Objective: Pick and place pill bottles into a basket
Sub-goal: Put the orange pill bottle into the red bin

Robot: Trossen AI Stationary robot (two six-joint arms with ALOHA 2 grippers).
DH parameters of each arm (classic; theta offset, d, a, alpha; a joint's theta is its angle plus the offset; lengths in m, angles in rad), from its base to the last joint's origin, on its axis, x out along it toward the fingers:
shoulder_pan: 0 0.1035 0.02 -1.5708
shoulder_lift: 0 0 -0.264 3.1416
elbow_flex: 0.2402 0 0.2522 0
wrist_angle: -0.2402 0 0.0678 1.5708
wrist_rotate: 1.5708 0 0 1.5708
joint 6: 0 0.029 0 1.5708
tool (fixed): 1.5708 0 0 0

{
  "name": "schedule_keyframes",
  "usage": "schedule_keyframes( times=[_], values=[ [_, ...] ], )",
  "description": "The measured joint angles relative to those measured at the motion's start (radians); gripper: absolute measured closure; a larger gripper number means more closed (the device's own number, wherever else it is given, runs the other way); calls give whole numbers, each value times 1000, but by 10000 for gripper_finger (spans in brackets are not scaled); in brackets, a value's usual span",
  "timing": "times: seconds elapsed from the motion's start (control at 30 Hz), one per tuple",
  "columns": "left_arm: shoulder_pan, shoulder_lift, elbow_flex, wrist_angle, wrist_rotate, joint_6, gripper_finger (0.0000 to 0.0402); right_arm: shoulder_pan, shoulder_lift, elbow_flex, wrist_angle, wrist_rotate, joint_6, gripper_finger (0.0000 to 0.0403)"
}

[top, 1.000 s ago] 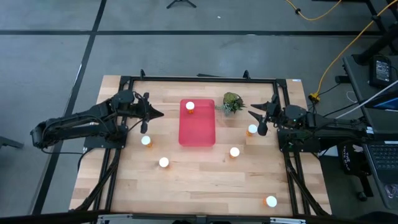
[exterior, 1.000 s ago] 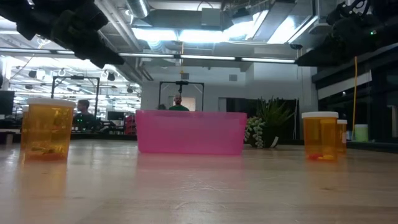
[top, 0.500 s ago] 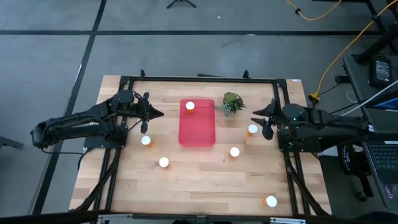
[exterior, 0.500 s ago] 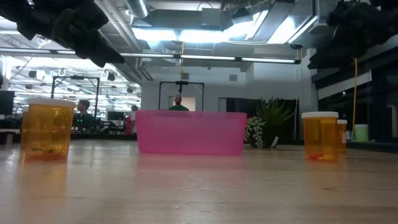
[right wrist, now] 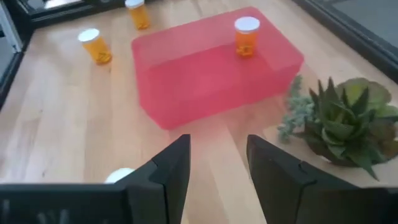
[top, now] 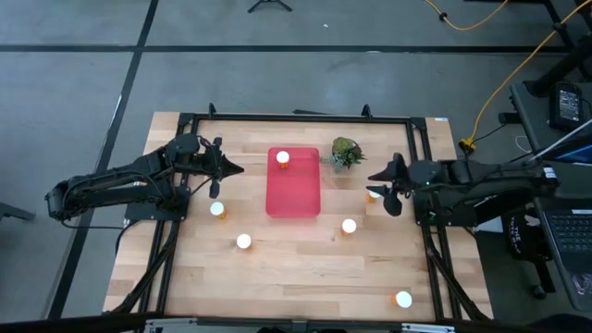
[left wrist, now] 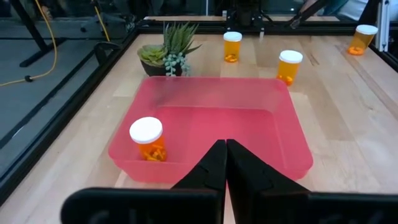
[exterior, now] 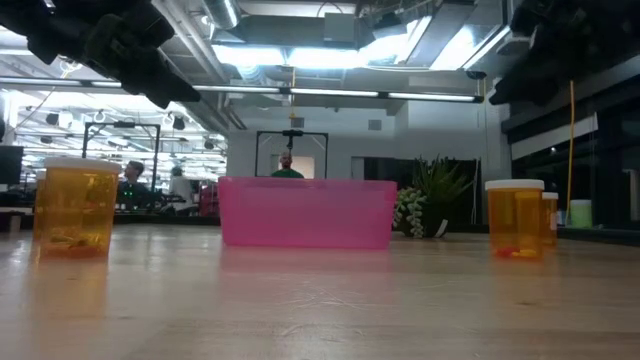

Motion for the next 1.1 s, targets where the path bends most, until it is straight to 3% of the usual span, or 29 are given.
schedule_keyframes(
  times=[0.2, 0.57, 0.87, 1.1],
  values=[
    [0, 0, 0, -2, 0, -22, 397, 94, 141, 163, -279, 157, 184, 282],
    [0, 0, 0, -3, 0, -22, 398, 311, 228, 247, -469, 187, 560, 394],
    [0, 0, 0, -3, 0, -22, 392, 482, 338, 249, -687, 229, 951, 400],
    [0, 0, 0, -3, 0, -22, 397, 533, 429, 249, -689, 245, 989, 377]
  ],
)
